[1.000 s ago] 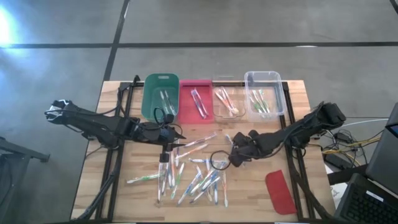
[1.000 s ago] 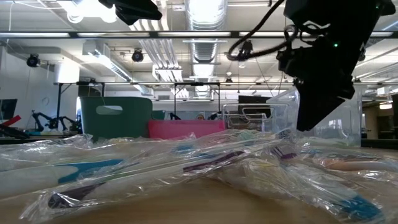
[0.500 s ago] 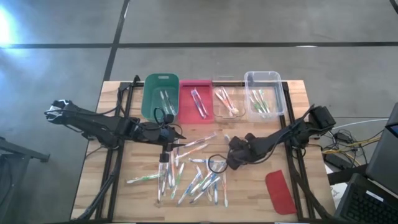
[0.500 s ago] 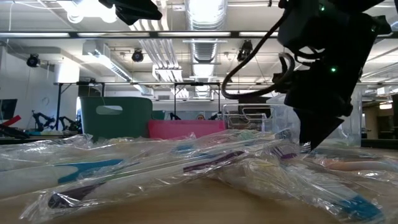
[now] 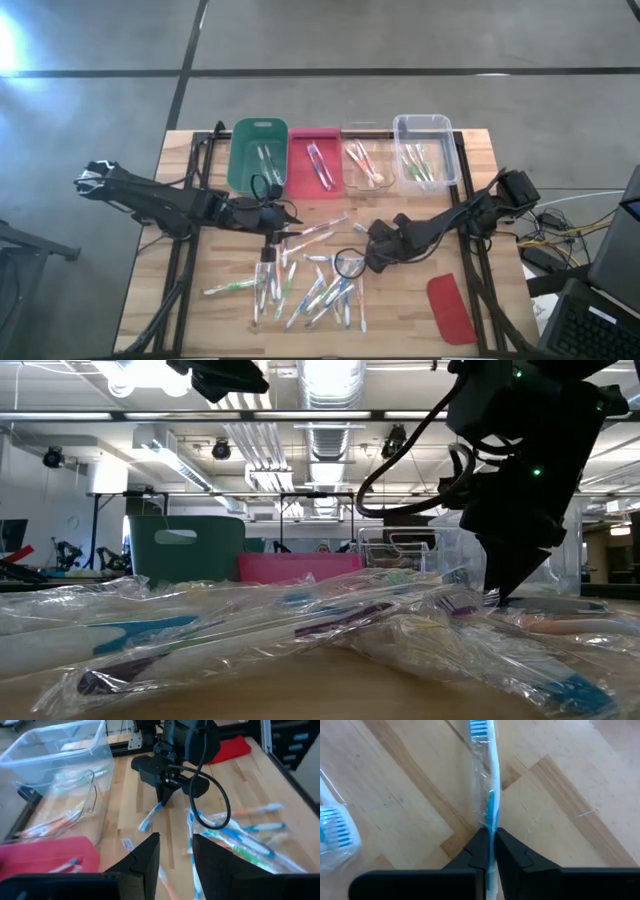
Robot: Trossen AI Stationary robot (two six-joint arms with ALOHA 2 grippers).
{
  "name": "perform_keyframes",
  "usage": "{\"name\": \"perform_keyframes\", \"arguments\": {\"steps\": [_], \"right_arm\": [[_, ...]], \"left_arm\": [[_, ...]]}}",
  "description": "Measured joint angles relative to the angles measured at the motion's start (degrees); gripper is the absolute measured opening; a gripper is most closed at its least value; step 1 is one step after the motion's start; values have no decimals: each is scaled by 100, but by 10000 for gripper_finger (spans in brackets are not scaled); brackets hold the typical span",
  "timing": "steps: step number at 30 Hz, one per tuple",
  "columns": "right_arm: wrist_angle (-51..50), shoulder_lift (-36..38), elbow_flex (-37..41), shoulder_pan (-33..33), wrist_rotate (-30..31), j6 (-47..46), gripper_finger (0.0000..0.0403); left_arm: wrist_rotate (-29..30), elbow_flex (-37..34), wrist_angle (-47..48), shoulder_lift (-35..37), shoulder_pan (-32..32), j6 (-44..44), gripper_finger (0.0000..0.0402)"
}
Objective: Pick & Place Toothbrushes
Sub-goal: Put the blue toothbrush into the red bin
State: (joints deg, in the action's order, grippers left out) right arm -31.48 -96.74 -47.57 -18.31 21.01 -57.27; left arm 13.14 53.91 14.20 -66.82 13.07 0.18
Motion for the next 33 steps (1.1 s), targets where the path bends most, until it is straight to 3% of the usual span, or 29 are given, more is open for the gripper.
{"name": "perform_keyframes", "arguments": {"steps": [5, 10, 18, 22, 25, 33], "right_arm": [[-569, 163, 13, -29, 50, -245, 13], [-1144, 481, 17, -201, 466, -626, 13], [-1160, 1044, 0, -701, 1258, -711, 13], [-1122, 1297, -8, -901, 1591, -722, 13], [-1118, 1474, -41, -961, 1787, -657, 13], [-151, 1768, -70, -942, 2056, 58, 13]], "left_arm": [[812, 0, -195, -267, -33, -765, 122], [1787, -42, -368, -615, -33, -1138, 122], [1854, -947, -2892, -814, -256, -913, 122], [1828, -1165, -3279, -802, -449, -916, 122], [1526, -1161, -3115, -807, -450, -54, 122], [384, -1043, -3067, -838, -159, 4367, 122]]}}
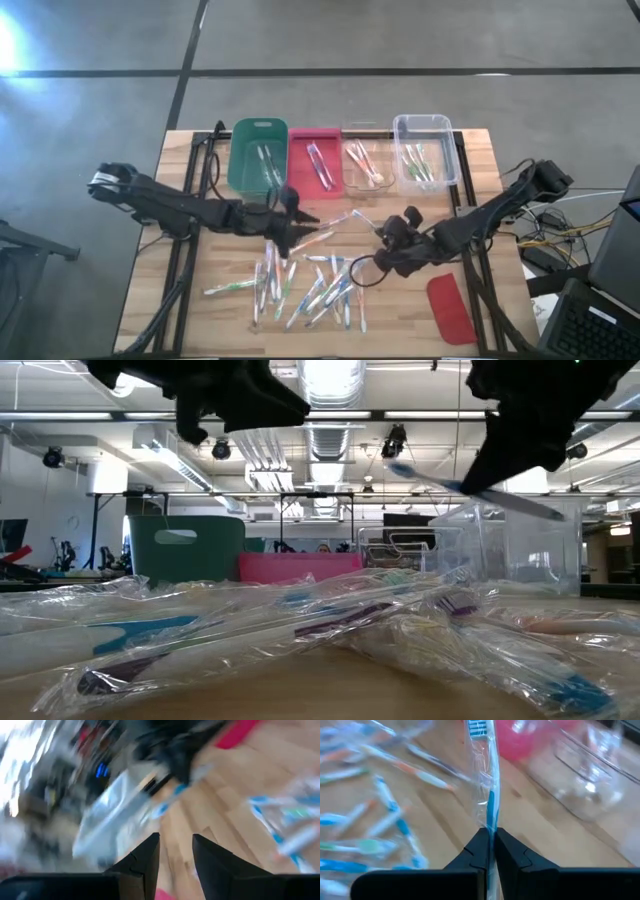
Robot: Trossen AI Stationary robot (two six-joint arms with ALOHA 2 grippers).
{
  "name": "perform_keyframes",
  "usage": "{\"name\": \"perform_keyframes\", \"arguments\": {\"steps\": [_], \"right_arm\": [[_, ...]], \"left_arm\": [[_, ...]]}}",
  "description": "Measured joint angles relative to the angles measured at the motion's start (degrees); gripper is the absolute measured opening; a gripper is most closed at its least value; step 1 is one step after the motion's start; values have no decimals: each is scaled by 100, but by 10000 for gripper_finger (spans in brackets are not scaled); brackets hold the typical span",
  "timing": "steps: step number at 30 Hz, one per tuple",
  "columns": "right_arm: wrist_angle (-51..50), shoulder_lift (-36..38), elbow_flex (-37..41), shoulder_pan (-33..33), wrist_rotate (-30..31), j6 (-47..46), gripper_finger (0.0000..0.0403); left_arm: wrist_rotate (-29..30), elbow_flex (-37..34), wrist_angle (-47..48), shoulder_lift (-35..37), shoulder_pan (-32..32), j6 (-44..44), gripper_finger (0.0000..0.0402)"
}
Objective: Pick & Place Toothbrushes
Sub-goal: Put the blue toothbrush into the red bin
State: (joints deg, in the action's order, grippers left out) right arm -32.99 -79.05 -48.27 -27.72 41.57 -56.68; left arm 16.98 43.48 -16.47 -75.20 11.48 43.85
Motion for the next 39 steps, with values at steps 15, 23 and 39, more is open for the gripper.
{"name": "perform_keyframes", "arguments": {"steps": [15, 23, 39], "right_arm": [[625, -133, -7, 24, -453, -8, 13], [629, -128, -25, 22, -458, 55, 13], [926, -130, -26, 24, -783, 26, 13]], "left_arm": [[2716, 1404, 332, -1662, 1115, 1651, 122], [3529, 2412, 991, -2706, 1139, 1614, 122], [4103, 3048, 957, -3390, 1133, 2442, 224]]}}
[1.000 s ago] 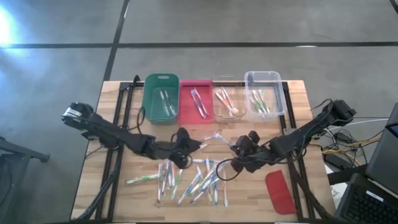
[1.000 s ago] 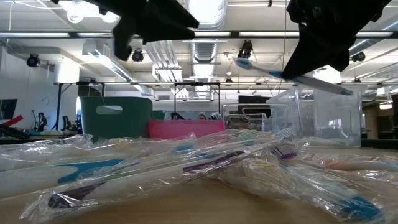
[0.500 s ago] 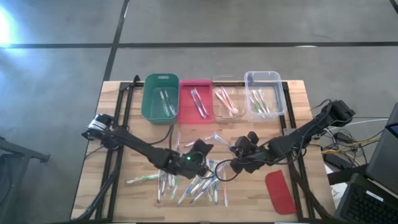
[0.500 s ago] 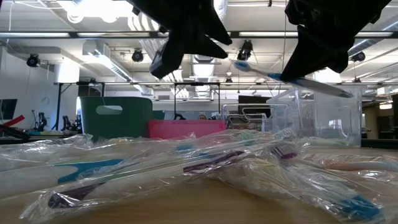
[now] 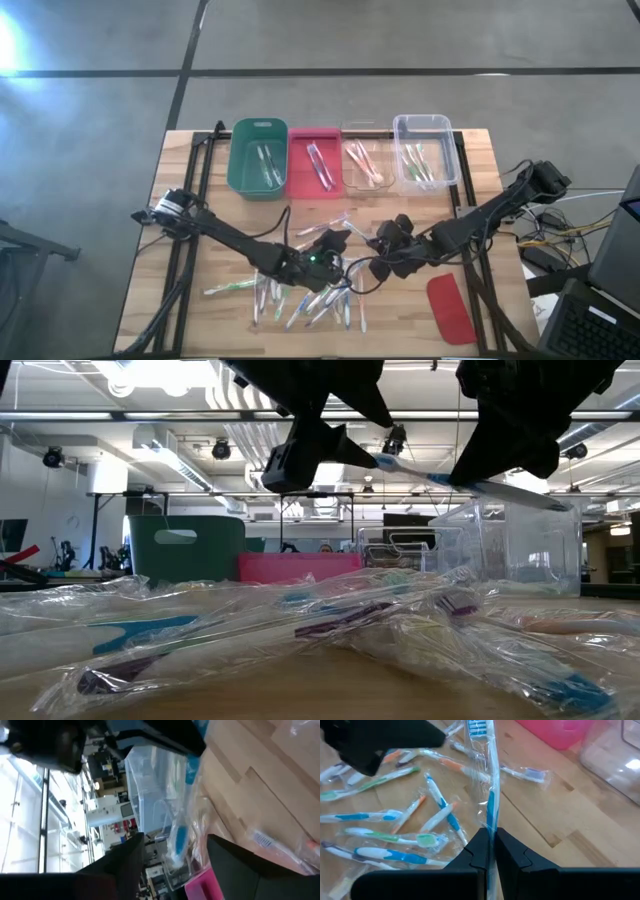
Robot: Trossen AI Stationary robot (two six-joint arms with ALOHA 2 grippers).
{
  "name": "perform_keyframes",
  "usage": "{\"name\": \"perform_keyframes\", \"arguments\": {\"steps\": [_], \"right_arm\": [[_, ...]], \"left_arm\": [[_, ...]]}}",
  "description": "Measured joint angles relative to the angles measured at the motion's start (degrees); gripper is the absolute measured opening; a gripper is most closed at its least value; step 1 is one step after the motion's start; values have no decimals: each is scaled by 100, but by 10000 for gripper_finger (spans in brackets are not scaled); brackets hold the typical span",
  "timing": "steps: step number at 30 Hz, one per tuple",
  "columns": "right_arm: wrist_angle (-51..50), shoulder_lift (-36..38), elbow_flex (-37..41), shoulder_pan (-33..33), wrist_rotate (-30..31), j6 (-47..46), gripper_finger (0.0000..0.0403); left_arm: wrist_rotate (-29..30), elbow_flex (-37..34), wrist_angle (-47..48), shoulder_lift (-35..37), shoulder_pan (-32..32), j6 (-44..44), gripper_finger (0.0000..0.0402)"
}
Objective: Pick & Place Toothbrushes
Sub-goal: Put the blue toothbrush into the red bin
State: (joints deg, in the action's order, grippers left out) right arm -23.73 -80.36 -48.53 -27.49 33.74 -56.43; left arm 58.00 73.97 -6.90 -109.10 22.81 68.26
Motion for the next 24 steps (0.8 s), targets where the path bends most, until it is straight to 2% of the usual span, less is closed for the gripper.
{"name": "perform_keyframes", "arguments": {"steps": [7, 15, 20, 24], "right_arm": [[640, -15, 0, 39, -130, 455, 13], [1034, -28, -2, 116, -152, 766, 13], [1347, -31, -1, 145, -286, 1037, 13], [1415, -31, -11, 148, -295, 1165, 13]], "left_arm": [[-254, 1, -61, -35, -44, 229, 226], [-245, 1, -144, -35, -62, 296, 224], [101, 1, -151, -35, -82, 362, 223], [399, -1, -119, -35, -90, 388, 207]]}}
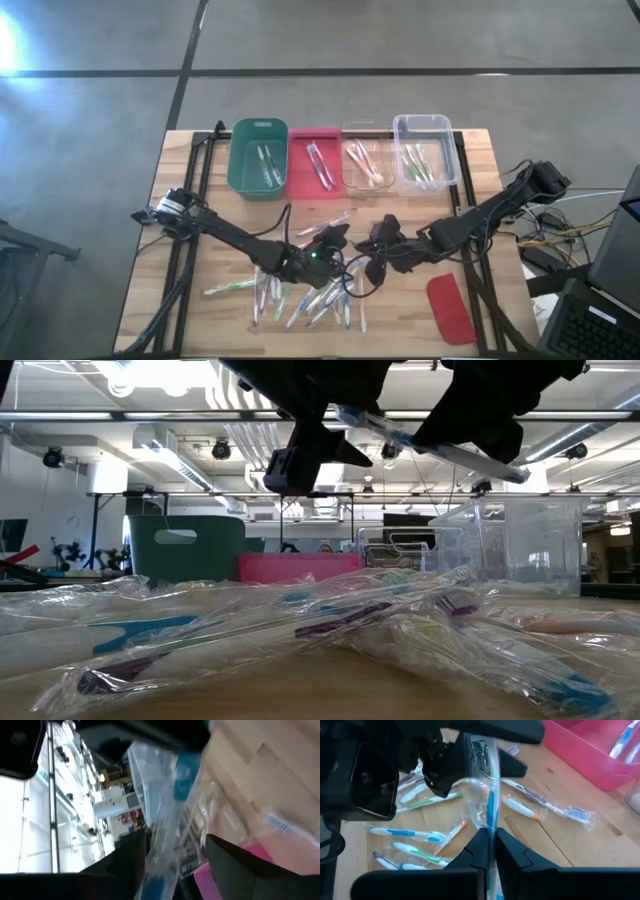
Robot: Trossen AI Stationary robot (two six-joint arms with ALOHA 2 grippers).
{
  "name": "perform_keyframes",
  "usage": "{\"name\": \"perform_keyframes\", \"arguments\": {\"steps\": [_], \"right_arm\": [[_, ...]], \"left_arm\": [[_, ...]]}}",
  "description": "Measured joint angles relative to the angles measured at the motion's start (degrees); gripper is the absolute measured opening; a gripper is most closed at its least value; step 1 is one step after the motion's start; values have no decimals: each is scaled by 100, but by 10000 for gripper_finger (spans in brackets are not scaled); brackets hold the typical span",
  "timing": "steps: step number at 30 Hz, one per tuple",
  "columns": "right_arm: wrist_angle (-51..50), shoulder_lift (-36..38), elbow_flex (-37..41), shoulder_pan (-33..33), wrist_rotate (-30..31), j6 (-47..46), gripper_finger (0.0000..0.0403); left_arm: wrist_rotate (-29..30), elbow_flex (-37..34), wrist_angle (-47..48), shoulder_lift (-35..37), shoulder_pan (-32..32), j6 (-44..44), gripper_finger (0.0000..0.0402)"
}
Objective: Pick & Place Toothbrushes
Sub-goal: Put the blue toothbrush into the red bin
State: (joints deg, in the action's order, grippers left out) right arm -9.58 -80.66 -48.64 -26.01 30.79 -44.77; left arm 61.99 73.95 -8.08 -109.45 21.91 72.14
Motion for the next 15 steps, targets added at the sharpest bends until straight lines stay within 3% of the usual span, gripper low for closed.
{"name": "perform_keyframes", "arguments": {"steps": [15], "right_arm": [[-70, -15, 0, 16, 2, 42, 13]], "left_arm": [[163, -15, 26, 0, 4, -2, 47]]}}
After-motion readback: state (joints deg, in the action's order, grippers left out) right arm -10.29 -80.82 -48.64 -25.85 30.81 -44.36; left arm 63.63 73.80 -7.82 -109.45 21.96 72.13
